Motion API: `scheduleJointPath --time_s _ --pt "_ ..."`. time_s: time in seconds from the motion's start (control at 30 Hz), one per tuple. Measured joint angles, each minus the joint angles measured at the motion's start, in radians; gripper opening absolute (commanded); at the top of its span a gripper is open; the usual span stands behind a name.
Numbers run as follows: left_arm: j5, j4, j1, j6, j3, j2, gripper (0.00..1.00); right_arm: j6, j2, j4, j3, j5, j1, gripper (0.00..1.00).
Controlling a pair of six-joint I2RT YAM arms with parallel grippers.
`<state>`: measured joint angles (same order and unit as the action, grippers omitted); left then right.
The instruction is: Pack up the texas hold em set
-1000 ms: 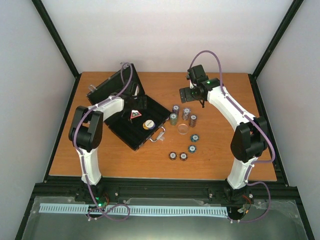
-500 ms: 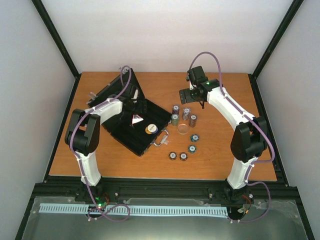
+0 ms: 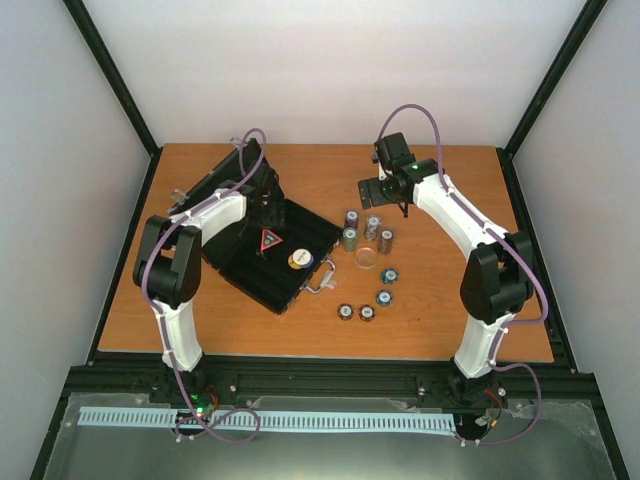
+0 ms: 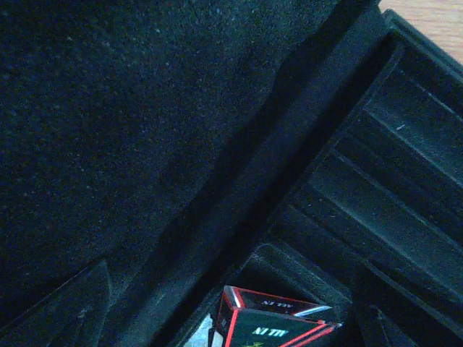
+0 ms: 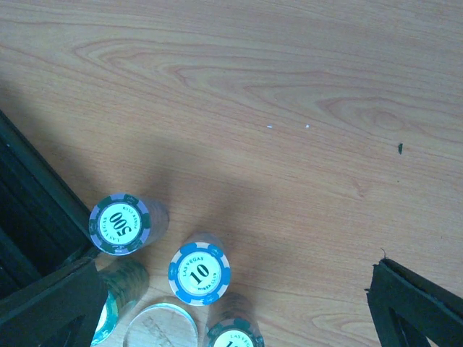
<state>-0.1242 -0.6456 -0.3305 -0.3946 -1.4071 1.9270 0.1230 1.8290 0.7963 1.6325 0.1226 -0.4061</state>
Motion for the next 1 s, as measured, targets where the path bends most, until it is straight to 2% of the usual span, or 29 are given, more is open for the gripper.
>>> scheduleJointPath --time_s 0.33,0.53,0.77,0.9,1.0 --pt "-0.024 -0.03 0.093 0.006 0.008 -0.02 0.9 0.0 0.027 0.013 0.031 -0.002 0.0 1.0" --pt "-0.007 -0.062 0.082 -0.029 0.019 -0.096 0.89 0.0 0.028 0.019 0.039 -0.009 0.0 1.0" --pt "0.021 -0.071 0.029 -0.077 0.018 -0.101 0.8 0.0 0.028 0.019 0.038 -0.024 0.0 1.0" --pt "0.014 -0.09 0.008 -0.125 0.009 -0.083 0.66 0.0 0.028 0.018 0.028 -0.026 0.0 1.0" --pt "0.003 -0.103 0.004 -0.173 0.006 -0.053 0.65 0.0 0.028 0.017 0.014 -0.027 0.0 1.0"
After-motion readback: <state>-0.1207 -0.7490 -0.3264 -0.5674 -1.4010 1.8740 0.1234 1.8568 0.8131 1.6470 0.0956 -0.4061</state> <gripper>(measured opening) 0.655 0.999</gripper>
